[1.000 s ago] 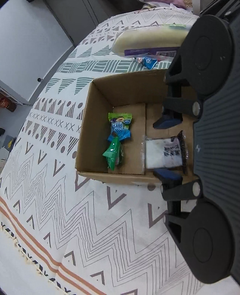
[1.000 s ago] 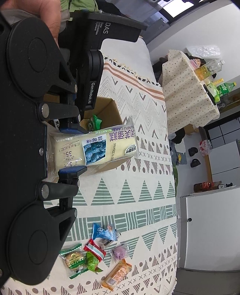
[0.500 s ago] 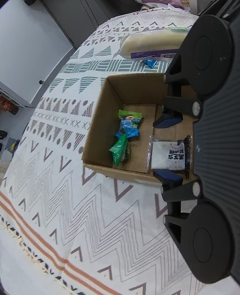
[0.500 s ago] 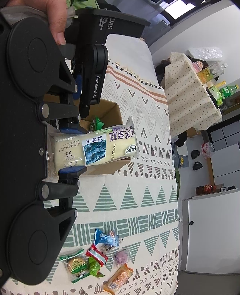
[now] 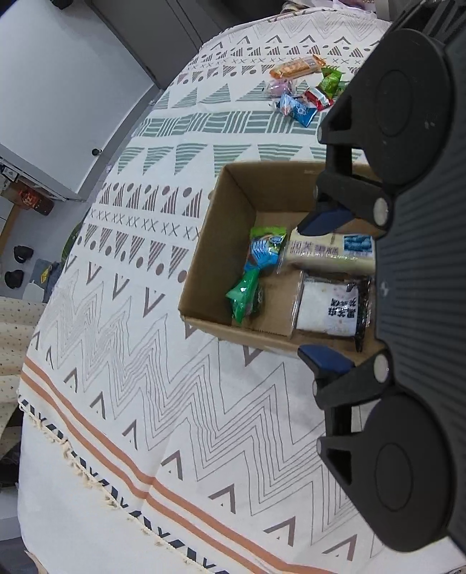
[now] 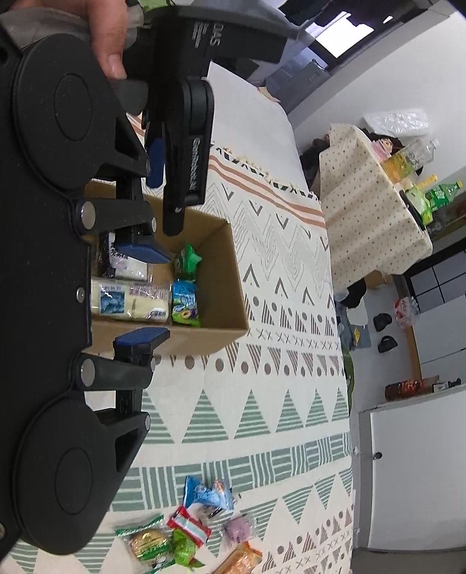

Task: Organize snacks
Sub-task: 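Drop the bread bag into the box with the left gripper while the right drops the cake bar, then move both open grippers back over the snack pile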

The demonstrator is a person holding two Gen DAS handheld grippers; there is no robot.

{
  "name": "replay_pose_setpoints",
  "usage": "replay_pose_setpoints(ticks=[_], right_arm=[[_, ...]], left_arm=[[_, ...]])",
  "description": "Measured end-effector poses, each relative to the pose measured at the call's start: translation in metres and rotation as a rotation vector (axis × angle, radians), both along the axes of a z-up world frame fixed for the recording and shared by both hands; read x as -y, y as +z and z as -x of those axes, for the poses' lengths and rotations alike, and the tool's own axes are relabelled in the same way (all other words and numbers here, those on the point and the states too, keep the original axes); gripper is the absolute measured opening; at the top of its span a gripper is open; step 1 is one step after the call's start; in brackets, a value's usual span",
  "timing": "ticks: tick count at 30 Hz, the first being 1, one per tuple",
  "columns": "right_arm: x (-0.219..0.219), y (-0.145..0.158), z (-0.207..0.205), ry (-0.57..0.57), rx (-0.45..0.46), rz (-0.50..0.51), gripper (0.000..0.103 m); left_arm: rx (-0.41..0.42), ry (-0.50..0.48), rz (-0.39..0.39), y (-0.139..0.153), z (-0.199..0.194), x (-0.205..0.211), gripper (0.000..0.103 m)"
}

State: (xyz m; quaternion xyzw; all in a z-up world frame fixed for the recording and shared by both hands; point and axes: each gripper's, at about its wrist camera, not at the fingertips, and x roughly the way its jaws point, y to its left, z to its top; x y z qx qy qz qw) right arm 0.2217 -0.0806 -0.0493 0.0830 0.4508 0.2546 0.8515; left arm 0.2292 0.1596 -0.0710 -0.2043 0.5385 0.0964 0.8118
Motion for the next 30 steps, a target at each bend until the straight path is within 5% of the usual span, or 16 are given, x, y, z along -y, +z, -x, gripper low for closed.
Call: replay_pose_setpoints(ticks=[22,30], right_arm=[[0.120,-0.002,0.018,-0.143,0.010,-0.012,0.093],[0.156,-0.012,0.024,-0.181,0.002,-0.023,0.103]], left_arm=[[0.049,-0.138,-0.005,0.021,0.013,0.116,0.090],[0.063,-0.146,0.011,0.019,0.025,0.151,0.093]])
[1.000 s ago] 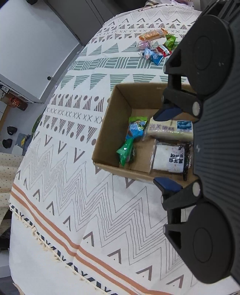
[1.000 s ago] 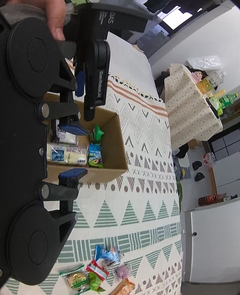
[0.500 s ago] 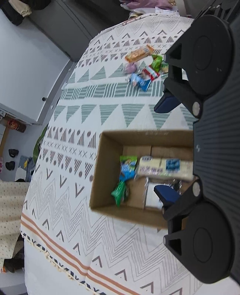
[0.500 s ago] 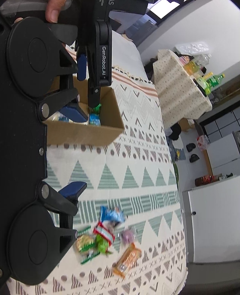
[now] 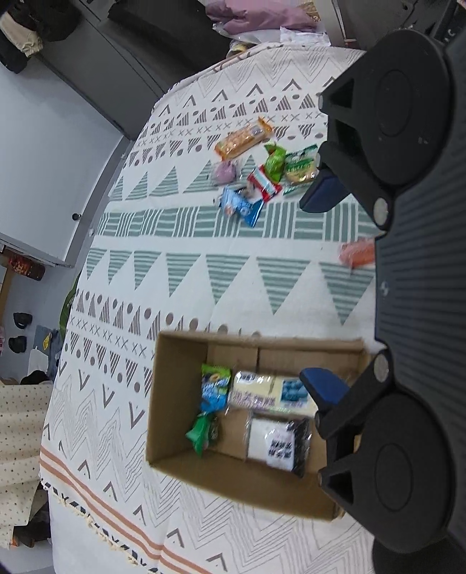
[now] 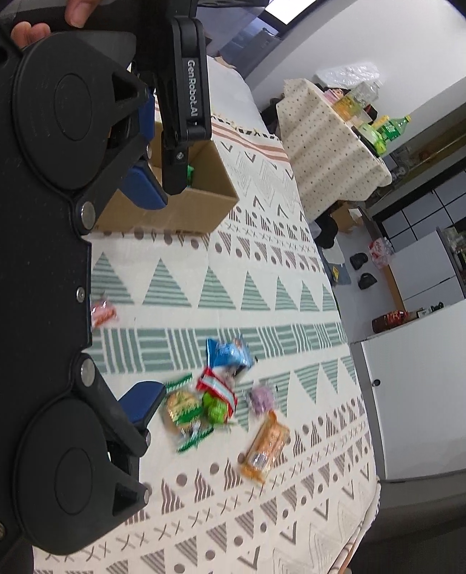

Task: Organize snacks
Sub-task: 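Move both open grippers back over the snack pile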

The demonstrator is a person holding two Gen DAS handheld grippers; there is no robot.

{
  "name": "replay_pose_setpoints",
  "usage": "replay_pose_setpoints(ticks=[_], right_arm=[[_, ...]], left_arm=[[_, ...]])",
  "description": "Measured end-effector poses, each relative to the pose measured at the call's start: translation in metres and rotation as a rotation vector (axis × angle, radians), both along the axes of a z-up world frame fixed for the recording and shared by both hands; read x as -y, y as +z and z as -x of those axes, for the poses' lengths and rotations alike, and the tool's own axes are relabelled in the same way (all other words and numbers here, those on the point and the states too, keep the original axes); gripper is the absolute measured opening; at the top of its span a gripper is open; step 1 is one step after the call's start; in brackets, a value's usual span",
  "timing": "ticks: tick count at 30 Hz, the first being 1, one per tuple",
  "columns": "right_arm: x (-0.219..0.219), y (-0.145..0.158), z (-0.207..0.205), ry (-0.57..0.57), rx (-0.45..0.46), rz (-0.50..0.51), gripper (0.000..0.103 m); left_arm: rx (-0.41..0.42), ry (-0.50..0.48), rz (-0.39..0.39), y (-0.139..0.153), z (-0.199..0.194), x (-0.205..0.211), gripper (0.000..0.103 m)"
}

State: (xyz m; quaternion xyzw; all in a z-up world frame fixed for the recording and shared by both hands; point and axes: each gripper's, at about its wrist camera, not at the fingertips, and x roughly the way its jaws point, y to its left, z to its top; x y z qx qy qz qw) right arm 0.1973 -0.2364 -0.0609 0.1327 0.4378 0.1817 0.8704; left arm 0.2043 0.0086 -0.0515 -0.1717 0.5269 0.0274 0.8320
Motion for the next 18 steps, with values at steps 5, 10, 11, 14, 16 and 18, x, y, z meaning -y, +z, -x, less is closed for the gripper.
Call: replay_pose_setpoints(ticks=[5,10,11,14,16,18], right_arm=[[0.022,-0.008,0.004,-0.019,-0.014,-0.011,0.103],[0.044,-0.017,0.007,-0.046,-0.022,-0.022,0.103],[0.048,-0.019,0.008,-0.053,-0.020,-0.019,0.103],[0.059,-0.023,0.010,-0.074,-0.015,0.010,0.097],[0.067,-0.028,0.010,-0.081,-0.025,0.000,0.089],[0.074,-0.033,0.010,-0.091,-0.031,-0.006,0.085]], left_arm=[[-0.007,-0.021,-0.036,-0.005,0.007,0.023,0.097],[-0.015,-0.008,-0.010,-0.016,0.014,0.038,0.098],[-0.015,-0.003,-0.004,-0.018,0.015,0.040,0.098],[0.017,0.032,0.005,-0.021,0.021,0.046,0.098],[0.033,0.050,-0.005,-0.023,0.023,0.051,0.098],[0.028,0.058,-0.004,-0.028,0.023,0.056,0.096]])
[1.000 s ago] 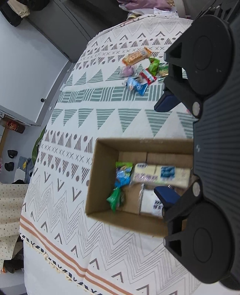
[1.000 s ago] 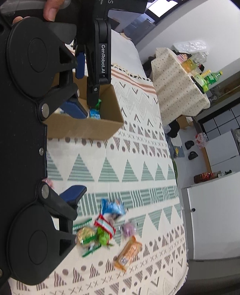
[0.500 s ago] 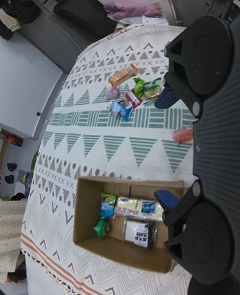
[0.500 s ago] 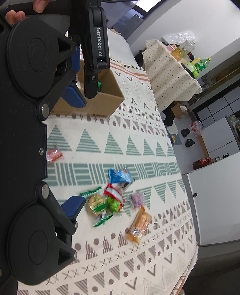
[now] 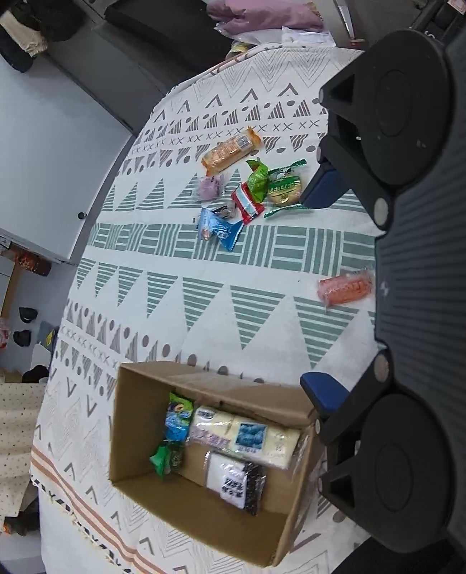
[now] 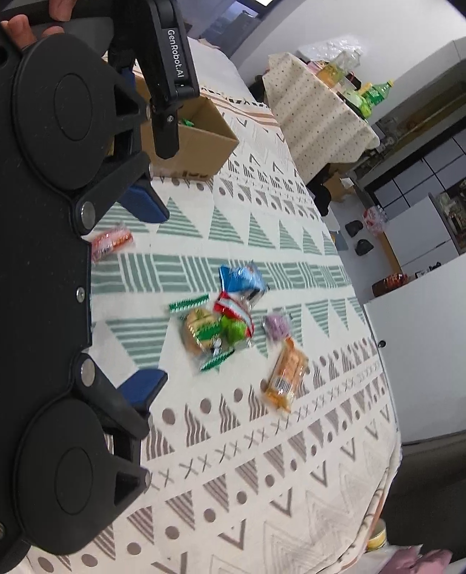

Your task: Organize snacks

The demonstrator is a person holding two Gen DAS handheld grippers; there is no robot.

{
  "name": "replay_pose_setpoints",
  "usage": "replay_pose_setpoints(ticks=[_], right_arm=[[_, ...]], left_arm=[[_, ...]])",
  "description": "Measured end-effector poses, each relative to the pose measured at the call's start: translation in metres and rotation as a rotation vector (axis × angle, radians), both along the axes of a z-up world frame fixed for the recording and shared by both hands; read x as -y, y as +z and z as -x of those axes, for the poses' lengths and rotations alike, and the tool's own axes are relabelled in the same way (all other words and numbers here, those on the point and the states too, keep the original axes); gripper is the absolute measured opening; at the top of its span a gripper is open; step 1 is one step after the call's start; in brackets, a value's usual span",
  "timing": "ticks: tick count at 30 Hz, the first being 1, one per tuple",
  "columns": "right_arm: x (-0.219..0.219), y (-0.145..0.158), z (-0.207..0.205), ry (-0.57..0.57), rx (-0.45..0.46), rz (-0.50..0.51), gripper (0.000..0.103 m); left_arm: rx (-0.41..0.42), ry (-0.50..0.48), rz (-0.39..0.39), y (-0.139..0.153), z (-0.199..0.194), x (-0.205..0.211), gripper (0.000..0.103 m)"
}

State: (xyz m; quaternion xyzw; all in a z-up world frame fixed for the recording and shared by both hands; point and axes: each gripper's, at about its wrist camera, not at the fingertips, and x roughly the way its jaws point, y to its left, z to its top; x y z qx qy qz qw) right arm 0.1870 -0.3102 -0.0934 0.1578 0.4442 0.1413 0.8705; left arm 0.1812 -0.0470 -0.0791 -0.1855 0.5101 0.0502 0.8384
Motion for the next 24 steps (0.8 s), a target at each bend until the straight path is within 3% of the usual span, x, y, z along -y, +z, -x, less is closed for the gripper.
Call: replay_pose_setpoints(ticks=[7,17,24], right_arm=[[0.014,-0.019,0.002,0.005,0.000,-0.034,0.079],[0.023,-0.040,-0.008,0.011,-0.015,-0.066,0.079],[0.024,-0.053,-0.023,0.029,-0.049,-0.066,0.079]], left_arm=[[-0.042,0.039,0.022,-0.025,0.002,0.009,0.092],[-0.126,0.069,0.060,-0.072,-0.005,0.024,0.062],[-0.185,0.069,0.056,-0.101,-0.017,0.033,0.059]])
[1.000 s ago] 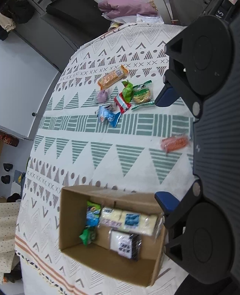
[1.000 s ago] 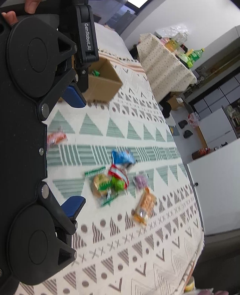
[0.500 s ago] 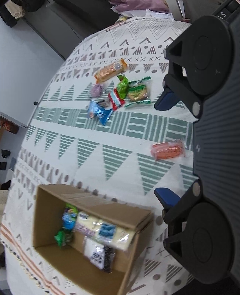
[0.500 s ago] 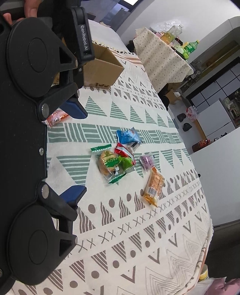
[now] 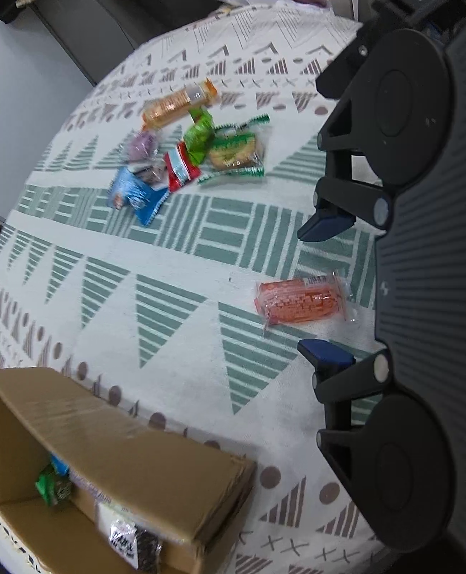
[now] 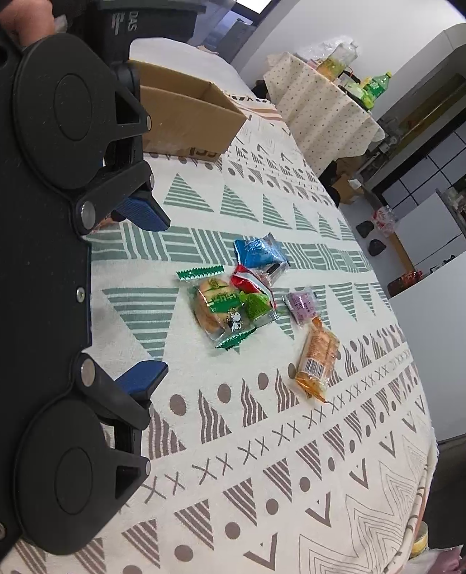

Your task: Organize snacks

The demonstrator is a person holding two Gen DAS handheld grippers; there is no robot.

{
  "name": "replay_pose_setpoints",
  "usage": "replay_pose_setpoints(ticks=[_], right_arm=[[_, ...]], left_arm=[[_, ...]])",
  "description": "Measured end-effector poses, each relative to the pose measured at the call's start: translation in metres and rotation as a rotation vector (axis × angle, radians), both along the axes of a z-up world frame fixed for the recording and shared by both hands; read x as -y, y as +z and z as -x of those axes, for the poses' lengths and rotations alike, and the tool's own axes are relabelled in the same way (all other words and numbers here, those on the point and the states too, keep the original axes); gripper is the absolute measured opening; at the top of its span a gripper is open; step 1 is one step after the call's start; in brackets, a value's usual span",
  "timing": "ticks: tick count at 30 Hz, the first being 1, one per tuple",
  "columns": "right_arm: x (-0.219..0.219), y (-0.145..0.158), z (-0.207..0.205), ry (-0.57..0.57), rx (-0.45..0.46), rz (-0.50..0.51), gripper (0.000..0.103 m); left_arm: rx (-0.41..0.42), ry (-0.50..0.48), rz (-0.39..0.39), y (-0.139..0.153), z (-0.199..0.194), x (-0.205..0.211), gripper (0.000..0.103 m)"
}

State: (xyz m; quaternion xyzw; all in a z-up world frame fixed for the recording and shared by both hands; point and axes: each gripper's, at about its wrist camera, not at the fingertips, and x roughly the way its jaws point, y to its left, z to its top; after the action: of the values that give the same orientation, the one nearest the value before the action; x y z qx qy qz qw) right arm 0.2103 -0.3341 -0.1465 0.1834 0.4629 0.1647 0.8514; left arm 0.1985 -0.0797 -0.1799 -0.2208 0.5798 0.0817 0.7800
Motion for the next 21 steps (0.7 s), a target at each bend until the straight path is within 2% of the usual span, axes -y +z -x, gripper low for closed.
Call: replay_pose_setpoints(ticks=[4,6,7,8,21], right_arm=[[-0.002,-0.008,-0.009,0.011,-0.019,0.009,0.081],[-0.004,-0.011,-0.014,0.019,-0.031,0.017,0.083],[-0.005,-0.012,-0.017,0.023,-0.034,0.019,0.086],[-0.006,-0.013,-0.019,0.027,-0.033,0.018,0.088],[-0.022,-0.023,-0.058,0.069,-0.020,0.085,0.099]], left_arm=[[-0.022,-0.006,-0.015,-0.013,-0.008,0.003,0.050],[-0.019,-0.011,-0.046,-0.014,-0.011,0.006,0.039],[-0.023,-0.018,-0.068,-0.013,-0.014,0.007,0.026],[-0.025,-0.026,-0.083,-0.012,-0.017,0.009,0.022],[0.022,-0.048,-0.116,-0.001,-0.056,0.000,0.018]])
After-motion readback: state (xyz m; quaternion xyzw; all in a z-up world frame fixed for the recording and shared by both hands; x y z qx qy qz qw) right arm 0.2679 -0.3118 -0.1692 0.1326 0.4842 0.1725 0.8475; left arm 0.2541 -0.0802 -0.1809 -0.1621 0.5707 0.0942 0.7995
